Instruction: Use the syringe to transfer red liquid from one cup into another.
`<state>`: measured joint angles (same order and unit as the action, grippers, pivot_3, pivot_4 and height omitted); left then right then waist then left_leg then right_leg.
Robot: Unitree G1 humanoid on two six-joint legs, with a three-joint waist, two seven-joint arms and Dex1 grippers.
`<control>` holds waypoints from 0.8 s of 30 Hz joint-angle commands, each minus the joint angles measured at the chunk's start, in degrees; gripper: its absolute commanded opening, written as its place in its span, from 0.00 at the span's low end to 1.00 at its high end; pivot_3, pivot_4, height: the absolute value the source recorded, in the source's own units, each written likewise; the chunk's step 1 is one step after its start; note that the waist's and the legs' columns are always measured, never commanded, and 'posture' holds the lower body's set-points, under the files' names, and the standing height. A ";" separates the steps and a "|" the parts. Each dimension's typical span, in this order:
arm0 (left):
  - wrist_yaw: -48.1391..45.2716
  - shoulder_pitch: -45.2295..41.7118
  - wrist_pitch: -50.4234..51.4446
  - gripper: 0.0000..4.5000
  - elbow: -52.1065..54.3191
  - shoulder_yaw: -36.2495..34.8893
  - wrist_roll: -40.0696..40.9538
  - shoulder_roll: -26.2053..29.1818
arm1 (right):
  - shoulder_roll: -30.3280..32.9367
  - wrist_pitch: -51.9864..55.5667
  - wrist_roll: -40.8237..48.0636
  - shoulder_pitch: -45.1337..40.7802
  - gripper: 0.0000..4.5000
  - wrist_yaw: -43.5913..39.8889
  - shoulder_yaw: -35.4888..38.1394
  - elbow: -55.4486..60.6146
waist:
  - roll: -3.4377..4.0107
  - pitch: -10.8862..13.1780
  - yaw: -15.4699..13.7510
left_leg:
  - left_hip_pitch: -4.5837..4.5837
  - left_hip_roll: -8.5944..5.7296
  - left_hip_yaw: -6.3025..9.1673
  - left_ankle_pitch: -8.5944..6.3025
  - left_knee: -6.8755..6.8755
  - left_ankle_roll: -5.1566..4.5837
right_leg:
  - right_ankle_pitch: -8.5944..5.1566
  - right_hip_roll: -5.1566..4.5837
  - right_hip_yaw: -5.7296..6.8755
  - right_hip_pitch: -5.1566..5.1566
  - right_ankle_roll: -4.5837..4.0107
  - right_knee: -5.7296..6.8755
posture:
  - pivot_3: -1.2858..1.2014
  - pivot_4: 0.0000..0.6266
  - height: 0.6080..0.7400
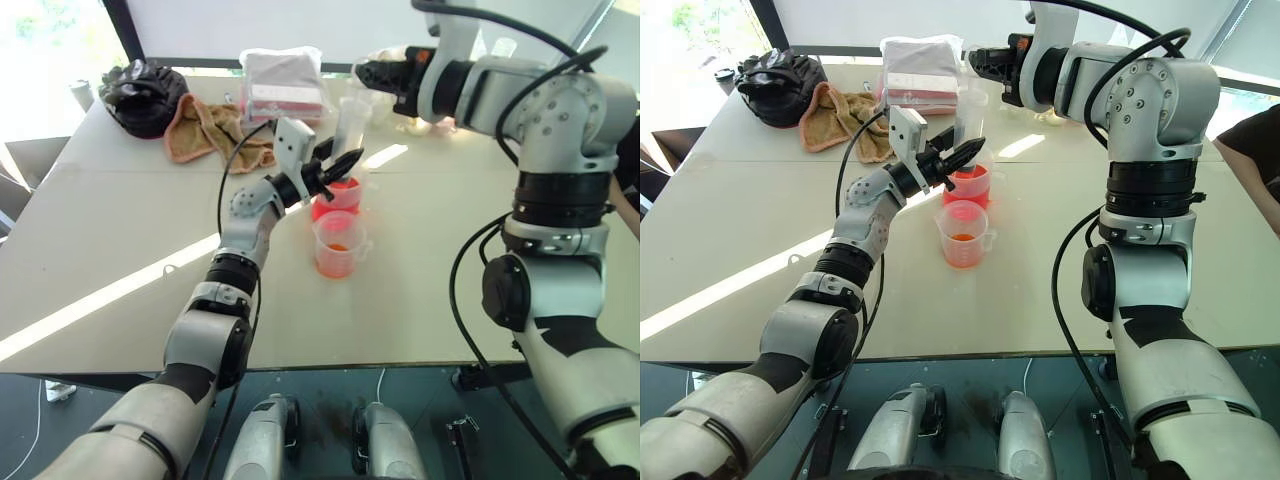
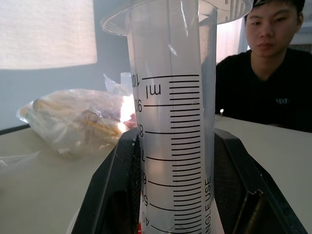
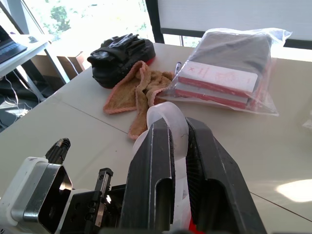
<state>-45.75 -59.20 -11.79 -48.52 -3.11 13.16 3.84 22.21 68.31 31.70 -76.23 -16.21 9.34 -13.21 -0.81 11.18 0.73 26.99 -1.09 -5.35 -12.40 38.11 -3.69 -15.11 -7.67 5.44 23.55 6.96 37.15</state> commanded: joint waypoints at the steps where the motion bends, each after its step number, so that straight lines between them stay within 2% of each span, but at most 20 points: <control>1: -2.01 1.81 0.11 0.31 -0.11 2.38 -1.74 -0.57 | 2.36 -6.28 -0.77 -5.84 0.01 0.48 3.92 2.98 | 0.00 0.00 0.00 | 0.00 0.00 0.00 0.00 0.00 0.00 | 0.00 0.00 0.00 0.00 0.00 0.00 | 0.52 0.24 1.00; 5: -2.00 1.70 0.08 0.31 -0.16 2.36 -1.74 -0.57 | 2.23 -5.99 -0.59 -5.41 0.01 0.23 3.77 3.32 | 0.00 0.00 0.00 | 0.00 0.00 0.00 0.00 0.00 0.00 | 0.00 0.00 0.00 0.00 0.00 0.00 | 0.52 0.24 1.00; 8: -1.60 1.09 -0.13 0.31 -0.29 1.99 -1.57 -0.54 | 1.97 -5.18 -0.10 -4.64 0.27 0.05 3.79 4.08 | 0.00 0.00 -0.06 | 0.00 0.00 0.00 0.00 0.00 0.00 | 0.00 0.00 0.00 0.00 0.00 0.00 | 0.52 0.24 1.00; 12: -0.65 -0.13 -1.67 0.31 -1.23 1.39 -1.80 -0.03 | 2.23 -3.52 0.56 -3.65 0.72 -0.40 3.39 5.43 | 0.00 0.00 0.01 | 0.01 0.00 0.00 0.00 0.00 0.00 | 0.00 0.00 0.00 0.01 0.00 -0.01 | 0.52 0.24 1.00; 20: 1.02 -3.10 -2.70 0.31 -3.34 -0.22 -0.77 0.64 | 5.83 2.96 3.70 -0.63 0.72 -3.43 4.15 10.05 | 0.00 0.00 -0.12 | 0.09 -0.02 0.01 -0.01 0.00 -0.01 | 0.00 -0.02 0.01 0.07 0.00 -0.03 | 0.52 0.24 1.00; 24: 1.05 -3.40 -2.90 0.31 -3.54 -0.42 -0.71 0.47 | 9.07 8.43 10.06 1.49 0.72 -7.76 7.98 15.56 | 0.00 0.00 -0.16 | 0.16 -0.01 0.03 -0.01 0.00 -0.02 | 0.00 -0.02 0.03 0.10 0.00 -0.06 | 0.52 0.24 1.00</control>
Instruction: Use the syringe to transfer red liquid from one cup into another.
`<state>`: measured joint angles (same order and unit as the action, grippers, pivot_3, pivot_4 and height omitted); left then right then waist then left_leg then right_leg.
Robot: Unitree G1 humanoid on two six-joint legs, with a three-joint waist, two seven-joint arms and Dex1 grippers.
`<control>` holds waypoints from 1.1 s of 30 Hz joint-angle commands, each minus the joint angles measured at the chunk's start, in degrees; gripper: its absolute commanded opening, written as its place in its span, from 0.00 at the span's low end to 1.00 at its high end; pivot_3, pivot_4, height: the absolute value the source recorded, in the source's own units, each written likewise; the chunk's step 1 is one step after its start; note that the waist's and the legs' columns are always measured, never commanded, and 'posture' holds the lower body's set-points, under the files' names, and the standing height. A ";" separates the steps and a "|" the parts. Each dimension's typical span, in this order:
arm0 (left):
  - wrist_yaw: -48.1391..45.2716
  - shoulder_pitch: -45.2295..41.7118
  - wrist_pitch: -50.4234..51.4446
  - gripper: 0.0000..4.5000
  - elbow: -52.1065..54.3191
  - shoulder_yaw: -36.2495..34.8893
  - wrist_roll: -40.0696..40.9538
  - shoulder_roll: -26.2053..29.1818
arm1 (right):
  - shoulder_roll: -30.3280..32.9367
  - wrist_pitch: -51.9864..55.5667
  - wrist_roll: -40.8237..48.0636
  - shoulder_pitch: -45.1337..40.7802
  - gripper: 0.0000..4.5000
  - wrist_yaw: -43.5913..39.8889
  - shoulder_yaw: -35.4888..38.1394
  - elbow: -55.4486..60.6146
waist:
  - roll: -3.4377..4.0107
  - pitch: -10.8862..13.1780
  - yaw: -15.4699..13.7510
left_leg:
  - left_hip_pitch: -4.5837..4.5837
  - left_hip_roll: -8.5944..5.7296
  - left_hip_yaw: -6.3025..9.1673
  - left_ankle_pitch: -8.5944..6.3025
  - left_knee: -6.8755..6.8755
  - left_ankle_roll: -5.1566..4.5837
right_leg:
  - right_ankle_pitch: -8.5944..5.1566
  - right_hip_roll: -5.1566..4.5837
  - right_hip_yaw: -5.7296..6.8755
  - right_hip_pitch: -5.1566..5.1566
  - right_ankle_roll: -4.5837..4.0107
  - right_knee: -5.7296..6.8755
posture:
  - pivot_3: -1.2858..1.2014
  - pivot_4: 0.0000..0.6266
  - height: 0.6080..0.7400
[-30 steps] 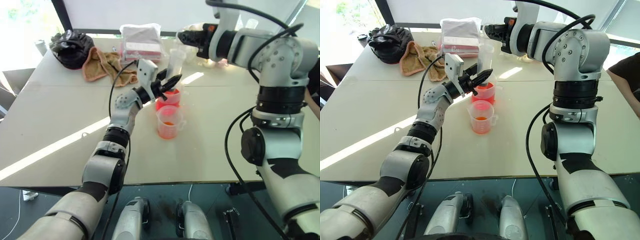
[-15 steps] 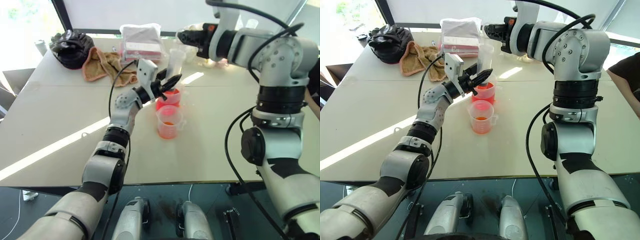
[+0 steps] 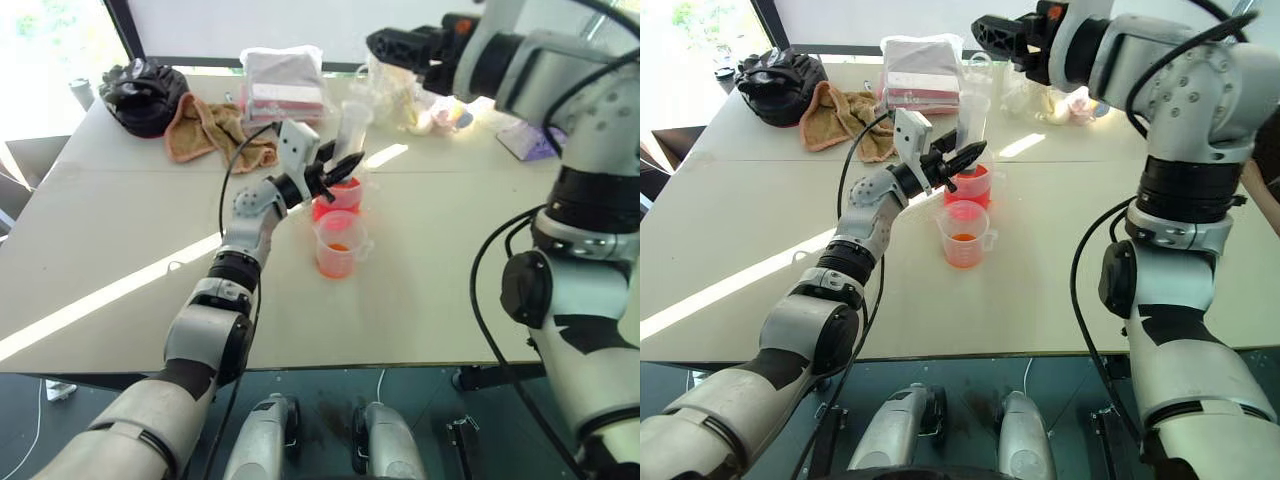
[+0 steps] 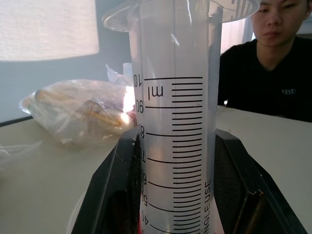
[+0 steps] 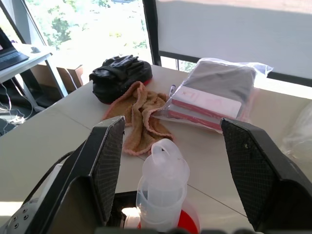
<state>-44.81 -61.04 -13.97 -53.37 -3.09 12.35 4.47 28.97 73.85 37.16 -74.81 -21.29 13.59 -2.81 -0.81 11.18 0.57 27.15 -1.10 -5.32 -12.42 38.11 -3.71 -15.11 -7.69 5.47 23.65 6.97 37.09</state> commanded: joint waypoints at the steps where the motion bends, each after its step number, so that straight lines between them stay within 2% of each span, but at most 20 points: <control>1: 0.12 -1.52 -0.83 0.31 1.23 -0.39 0.02 -0.18 | 3.10 3.81 5.78 0.61 0.72 -3.30 4.51 6.42 | 0.00 0.00 0.02 | 0.01 0.00 0.00 0.00 0.00 0.00 | 0.00 -0.01 0.00 0.00 0.00 0.00 | 0.52 0.24 1.00; 5: 1.14 -3.48 -0.33 0.31 1.10 -2.14 1.50 0.07 | 5.63 7.80 13.06 5.41 0.72 -6.47 9.88 12.62 | 0.00 0.00 -0.06 | 0.01 0.01 0.04 0.00 0.00 -0.01 | 0.00 -0.02 0.02 0.00 0.00 -0.02 | 0.52 0.24 1.00; 10: 1.37 -7.33 4.08 0.31 6.32 -4.70 5.66 -0.30 | 5.13 8.75 14.68 12.20 0.72 -4.36 10.73 16.90 | 0.00 0.00 -0.02 | 0.01 0.01 0.07 -0.01 0.02 -0.01 | 0.00 -0.04 0.01 0.01 0.00 0.00 | 0.52 0.24 1.00; 13: 0.98 -7.65 11.35 0.31 11.77 -5.75 9.27 -0.30 | 4.83 8.29 14.93 14.08 0.72 -2.83 11.44 16.94 | 0.00 0.00 0.00 | 0.02 0.00 0.05 0.00 0.03 0.00 | 0.00 -0.05 0.01 0.02 0.00 0.00 | 0.52 0.24 1.00; 21: 0.02 0.04 39.24 0.31 36.60 -6.08 22.91 3.32 | 6.50 6.88 14.56 17.91 0.72 -2.57 11.09 16.21 | 0.01 0.00 0.11 | -0.01 0.02 0.06 0.02 0.03 0.02 | 0.00 0.01 0.01 -0.02 0.00 0.02 | 0.52 0.24 1.00; 24: -1.15 4.17 45.43 0.31 45.20 -4.37 25.58 5.90 | 7.60 6.24 13.97 18.46 0.72 -2.39 11.00 15.16 | 0.01 0.00 0.03 | -0.01 0.01 0.06 0.03 0.03 0.02 | 0.00 0.01 0.00 -0.02 0.01 0.02 | 0.52 0.24 1.00; 29: -3.68 10.39 49.34 0.31 52.05 -1.17 25.91 9.59 | 8.92 6.11 14.64 17.34 0.72 -2.72 10.77 14.22 | 0.02 -0.01 -0.11 | -0.13 0.01 0.06 0.03 0.03 0.03 | 0.00 0.02 0.00 -0.17 0.00 -0.01 | 0.52 0.24 1.00; 33: -5.09 14.16 44.65 0.31 52.25 2.58 21.91 9.50 | 8.71 7.18 16.96 16.09 0.72 -2.87 11.63 15.05 | 0.02 -0.01 -0.06 | -0.17 0.01 0.06 0.04 0.04 0.03 | 0.00 0.02 -0.01 -0.19 0.00 0.00 | 0.52 0.24 1.00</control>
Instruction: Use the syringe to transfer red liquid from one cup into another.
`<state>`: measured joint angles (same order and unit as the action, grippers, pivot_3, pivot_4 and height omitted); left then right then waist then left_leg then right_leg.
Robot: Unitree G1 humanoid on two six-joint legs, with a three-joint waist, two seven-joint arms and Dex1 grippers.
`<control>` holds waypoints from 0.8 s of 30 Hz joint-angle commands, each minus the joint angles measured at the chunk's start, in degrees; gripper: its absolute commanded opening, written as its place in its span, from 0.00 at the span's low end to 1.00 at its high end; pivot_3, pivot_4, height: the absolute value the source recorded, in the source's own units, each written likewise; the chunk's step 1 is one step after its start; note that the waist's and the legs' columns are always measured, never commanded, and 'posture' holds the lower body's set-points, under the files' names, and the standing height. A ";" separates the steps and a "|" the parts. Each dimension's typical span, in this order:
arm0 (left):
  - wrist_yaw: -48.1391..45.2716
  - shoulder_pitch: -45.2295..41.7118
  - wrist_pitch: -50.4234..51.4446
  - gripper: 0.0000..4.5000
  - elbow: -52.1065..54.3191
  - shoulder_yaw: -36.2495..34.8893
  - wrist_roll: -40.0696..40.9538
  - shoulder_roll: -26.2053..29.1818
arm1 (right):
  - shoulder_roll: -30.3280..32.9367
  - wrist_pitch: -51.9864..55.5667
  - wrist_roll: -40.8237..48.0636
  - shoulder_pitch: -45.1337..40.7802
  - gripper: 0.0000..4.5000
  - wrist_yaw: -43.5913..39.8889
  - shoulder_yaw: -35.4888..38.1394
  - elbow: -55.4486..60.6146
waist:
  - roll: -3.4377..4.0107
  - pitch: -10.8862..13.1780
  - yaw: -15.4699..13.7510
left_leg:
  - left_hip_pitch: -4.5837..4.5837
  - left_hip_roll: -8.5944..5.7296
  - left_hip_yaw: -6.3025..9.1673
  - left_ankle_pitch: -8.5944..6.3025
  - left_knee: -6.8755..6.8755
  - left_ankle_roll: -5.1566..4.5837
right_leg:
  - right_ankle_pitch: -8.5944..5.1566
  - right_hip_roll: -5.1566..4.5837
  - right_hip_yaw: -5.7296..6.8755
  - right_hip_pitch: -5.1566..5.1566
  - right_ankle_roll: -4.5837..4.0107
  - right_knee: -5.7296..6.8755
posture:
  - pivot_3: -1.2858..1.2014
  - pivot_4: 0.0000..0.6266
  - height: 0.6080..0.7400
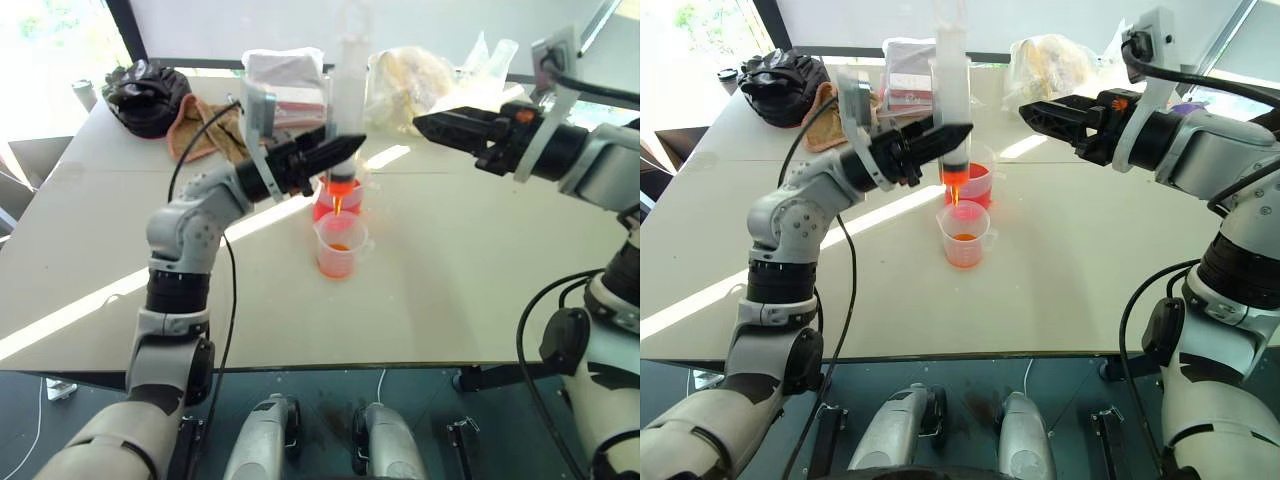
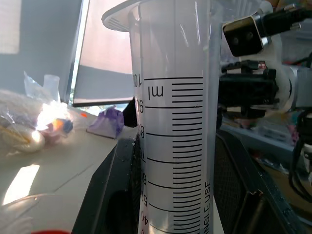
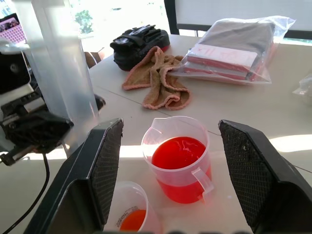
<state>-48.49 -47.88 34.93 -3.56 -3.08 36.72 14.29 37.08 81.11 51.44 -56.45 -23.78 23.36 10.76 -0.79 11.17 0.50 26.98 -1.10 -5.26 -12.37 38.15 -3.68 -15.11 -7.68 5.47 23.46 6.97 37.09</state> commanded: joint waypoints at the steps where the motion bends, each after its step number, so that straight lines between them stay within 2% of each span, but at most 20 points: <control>1: -1.78 1.84 -6.43 0.31 1.90 3.65 -3.94 -0.71 | 0.42 0.52 3.60 -2.59 0.72 -0.16 2.22 1.91 | 0.00 0.00 0.02 | -0.01 0.00 0.00 0.00 0.00 0.00 | 0.00 0.00 -0.01 0.00 0.00 0.00 | 0.52 0.24 1.00; 6: -2.45 1.80 -12.86 0.31 -1.68 5.57 -7.61 -2.49 | 0.31 3.42 12.08 -6.63 0.72 0.64 5.94 2.63 | 0.00 0.00 -0.11 | 0.02 0.00 0.00 0.00 0.00 0.00 | 0.00 -0.02 -0.01 0.02 0.00 -0.01 | 0.52 0.24 1.00; 11: -3.83 1.80 -15.60 0.31 -3.52 6.40 -8.91 -3.24 | -1.78 5.52 21.89 -12.56 0.72 7.14 8.44 -0.25 | 0.01 0.00 0.08 | -0.01 0.03 0.03 -0.01 -0.01 0.00 | 0.00 -0.05 -0.02 0.02 0.00 -0.01 | 0.52 0.24 1.00; 17: -5.22 2.05 -17.24 0.31 -4.63 6.84 -10.01 -3.40 | -3.72 4.20 21.45 -11.42 0.72 15.11 4.62 -2.19 | 0.02 -0.01 0.06 | -0.02 0.02 0.03 -0.01 -0.01 0.00 | 0.01 -0.09 -0.03 -0.01 -0.02 -0.02 | 0.52 0.24 1.00; 24: -5.39 1.48 -17.70 0.31 -5.27 6.59 -10.40 -3.41 | -4.39 1.50 19.67 -9.86 0.72 17.43 0.57 -3.11 | 0.02 -0.01 0.01 | 0.02 0.01 0.01 0.00 -0.01 -0.02 | 0.01 -0.06 -0.02 0.02 -0.02 -0.01 | 0.52 0.24 1.00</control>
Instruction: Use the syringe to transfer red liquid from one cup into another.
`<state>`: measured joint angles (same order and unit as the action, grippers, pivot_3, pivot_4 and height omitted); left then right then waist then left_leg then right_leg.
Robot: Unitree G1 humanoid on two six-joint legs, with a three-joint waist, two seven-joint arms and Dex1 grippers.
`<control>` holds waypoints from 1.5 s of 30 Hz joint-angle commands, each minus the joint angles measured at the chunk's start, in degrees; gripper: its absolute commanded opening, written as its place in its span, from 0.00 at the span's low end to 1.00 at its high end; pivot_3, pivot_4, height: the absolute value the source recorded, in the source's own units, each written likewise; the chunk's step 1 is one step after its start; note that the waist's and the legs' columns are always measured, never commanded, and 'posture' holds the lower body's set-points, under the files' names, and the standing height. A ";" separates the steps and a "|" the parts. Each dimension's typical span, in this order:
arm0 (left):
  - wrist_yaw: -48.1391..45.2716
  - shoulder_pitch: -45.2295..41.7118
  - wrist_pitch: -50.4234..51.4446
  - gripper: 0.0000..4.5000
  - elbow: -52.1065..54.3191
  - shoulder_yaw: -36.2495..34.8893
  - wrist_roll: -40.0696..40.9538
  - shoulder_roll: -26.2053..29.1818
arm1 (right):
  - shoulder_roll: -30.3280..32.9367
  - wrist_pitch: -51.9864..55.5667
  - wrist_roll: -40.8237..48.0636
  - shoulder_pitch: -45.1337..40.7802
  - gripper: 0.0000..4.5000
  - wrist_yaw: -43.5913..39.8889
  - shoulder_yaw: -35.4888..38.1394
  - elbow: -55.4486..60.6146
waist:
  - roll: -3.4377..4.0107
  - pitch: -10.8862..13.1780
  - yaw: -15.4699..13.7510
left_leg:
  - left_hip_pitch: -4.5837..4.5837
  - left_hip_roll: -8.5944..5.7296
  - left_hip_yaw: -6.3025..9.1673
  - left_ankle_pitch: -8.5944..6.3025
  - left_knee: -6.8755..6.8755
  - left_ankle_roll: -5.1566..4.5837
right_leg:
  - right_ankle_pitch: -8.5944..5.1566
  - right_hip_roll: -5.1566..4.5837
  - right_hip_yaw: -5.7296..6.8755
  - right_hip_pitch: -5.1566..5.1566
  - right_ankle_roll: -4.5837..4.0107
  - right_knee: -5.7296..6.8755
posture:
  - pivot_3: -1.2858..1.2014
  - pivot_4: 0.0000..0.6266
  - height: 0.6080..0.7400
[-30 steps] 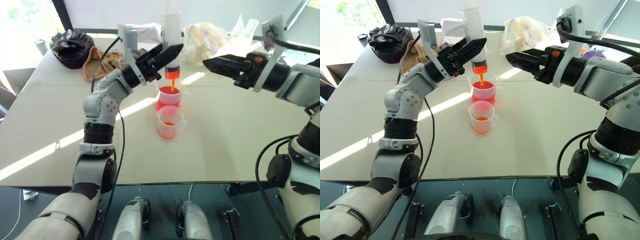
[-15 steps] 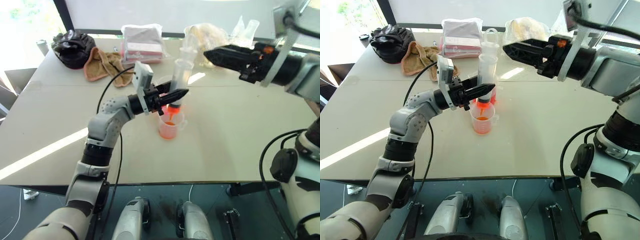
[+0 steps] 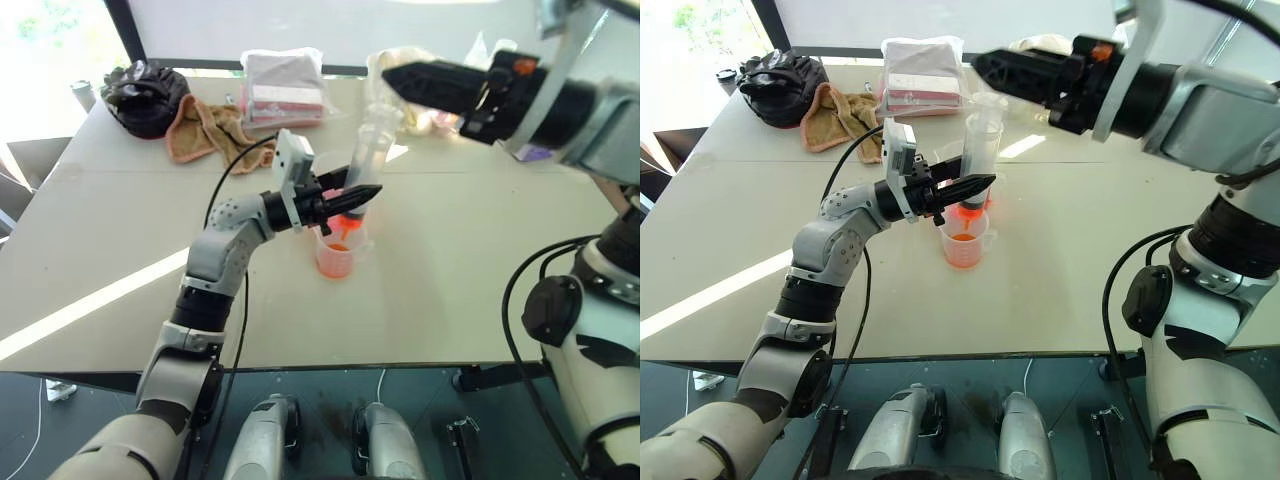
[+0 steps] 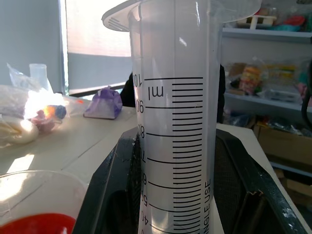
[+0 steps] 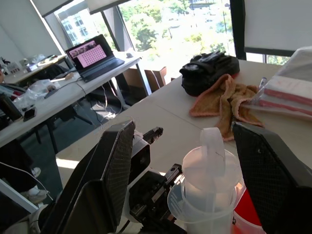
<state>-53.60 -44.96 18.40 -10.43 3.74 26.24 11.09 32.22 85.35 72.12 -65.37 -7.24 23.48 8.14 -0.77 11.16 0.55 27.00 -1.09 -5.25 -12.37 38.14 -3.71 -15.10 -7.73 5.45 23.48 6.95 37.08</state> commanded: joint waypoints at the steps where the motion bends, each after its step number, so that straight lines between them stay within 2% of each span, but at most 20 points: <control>1: -0.20 -1.38 -1.13 0.31 1.74 -0.23 0.07 -0.21 | 0.63 -3.03 -1.21 -0.85 0.72 1.03 0.12 -0.80 | 0.00 0.00 -0.09 | 0.00 0.00 0.00 0.00 0.01 -0.01 | 0.00 0.00 0.00 0.00 0.00 0.00 | 0.52 0.24 1.00; 11: 0.62 -0.69 -1.04 0.31 2.35 -0.34 -0.40 -0.27 | -1.66 -3.74 0.47 0.68 0.72 2.59 -1.83 -0.30 | 0.00 0.00 0.02 | -0.01 0.00 0.00 0.00 0.00 -0.03 | 0.00 0.03 0.00 -0.01 0.00 0.01 | 0.52 0.24 1.00; 14: 0.72 -0.56 -1.00 0.31 2.49 -0.29 -0.42 -0.26 | -1.98 -3.96 0.41 0.99 0.53 3.10 -1.86 -0.67 | 0.00 0.00 -0.08 | 0.01 0.00 0.00 0.00 0.01 -0.03 | 0.00 0.03 0.00 0.00 0.00 0.01 | 0.52 0.24 1.00; 17: 0.77 -0.39 -0.95 0.31 2.68 -0.20 -0.43 -0.26 | -2.03 -4.44 0.20 1.19 0.19 3.36 -1.95 -1.03 | 0.00 0.00 -0.04 | 0.00 0.00 0.00 0.00 0.01 -0.04 | 0.00 0.03 0.00 -0.01 0.00 0.00 | 0.52 0.24 1.00; 19: 0.72 -0.13 -0.93 0.31 2.92 -0.08 -0.45 -0.24 | -2.05 -4.72 0.22 1.27 0.02 3.53 -2.00 -1.21 | 0.00 0.00 0.03 | 0.00 0.00 0.00 0.00 0.00 -0.04 | 0.00 0.03 0.00 0.00 0.00 0.01 | 0.52 0.24 1.00; 33: 0.52 -0.73 -1.22 0.31 2.10 -0.26 -0.66 -0.30 | -2.42 1.50 5.21 1.33 0.02 4.05 -5.29 -0.32 | 0.00 0.00 0.03 | 0.00 0.00 0.00 0.00 0.00 -0.04 | 0.00 0.03 0.00 0.00 0.00 0.00 | 0.52 0.24 1.00; 45: 0.09 -1.16 -0.74 0.31 2.22 -0.90 -0.70 -0.69 | -3.82 3.08 8.49 5.61 0.02 5.25 -8.44 2.69 | 0.00 0.00 0.04 | 0.00 0.00 0.00 0.00 0.00 -0.05 | 0.00 0.02 0.00 0.00 0.00 0.00 | 0.52 0.24 1.00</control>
<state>-54.99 -43.98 18.52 -10.16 3.85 24.75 11.12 30.27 85.64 75.16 -60.79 -0.24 19.07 8.85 -0.77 11.16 0.59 27.00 -1.08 -5.25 -12.38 38.15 -3.76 -15.10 -7.71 5.45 23.48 6.96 37.08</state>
